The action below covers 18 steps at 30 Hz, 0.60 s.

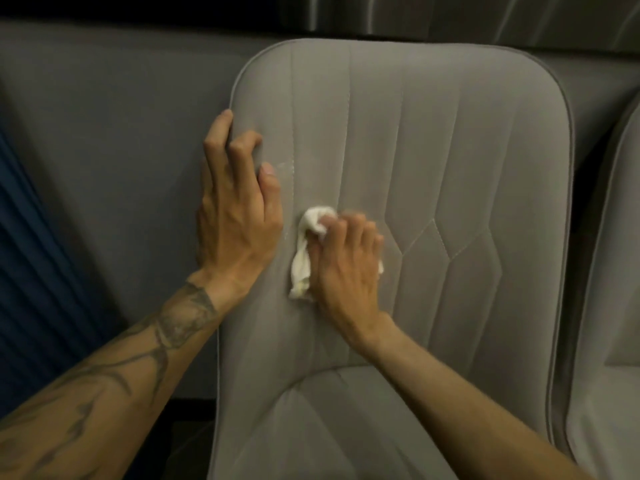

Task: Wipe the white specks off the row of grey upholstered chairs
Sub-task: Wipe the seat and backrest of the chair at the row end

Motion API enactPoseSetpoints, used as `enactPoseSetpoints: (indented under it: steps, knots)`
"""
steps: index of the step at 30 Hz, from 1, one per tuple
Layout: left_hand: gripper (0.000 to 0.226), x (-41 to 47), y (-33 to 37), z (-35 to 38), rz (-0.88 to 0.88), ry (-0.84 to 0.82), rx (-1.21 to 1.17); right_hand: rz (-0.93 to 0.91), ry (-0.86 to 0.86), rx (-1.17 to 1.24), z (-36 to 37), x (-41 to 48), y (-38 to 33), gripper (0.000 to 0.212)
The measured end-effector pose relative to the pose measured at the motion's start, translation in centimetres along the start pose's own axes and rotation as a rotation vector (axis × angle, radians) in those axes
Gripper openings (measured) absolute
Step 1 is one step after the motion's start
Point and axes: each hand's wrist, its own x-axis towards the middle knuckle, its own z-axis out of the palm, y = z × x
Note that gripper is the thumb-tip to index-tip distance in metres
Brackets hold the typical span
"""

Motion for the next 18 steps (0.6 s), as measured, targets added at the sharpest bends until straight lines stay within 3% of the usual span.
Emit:
enactPoseSetpoints:
  steps: [4, 9, 11, 15, 18]
  knots:
    - [0.029, -0.1, -0.1, -0.1, -0.008, -0.006, -0.028, -0.226, -0.066, -0.006, -1.1, 2.1, 1.4, 0.018]
    - [0.03, 0.1, -0.5, -0.3, -0.016, -0.008, -0.121, 0.053, 0.206, -0.075, -1.1, 12.3, -0.1, 0.019]
    - [0.03, 0.2, -0.6, -0.4, -0.019, -0.007, -0.156, 0.017, 0.161, -0.038, -1.2, 10.8, -1.2, 0.022]
    - [0.028, 0.3, -0.9, -0.4, -0.045, 0.001, -0.194, -0.279, -0.041, -0.034, -2.1, 9.3, -0.7, 0.026]
    - [0.027, 0.2, -0.8, -0.3, -0.033, -0.002, -0.197, -0.194, 0.057, -0.08, -2.1, 15.0, -0.5, 0.027]
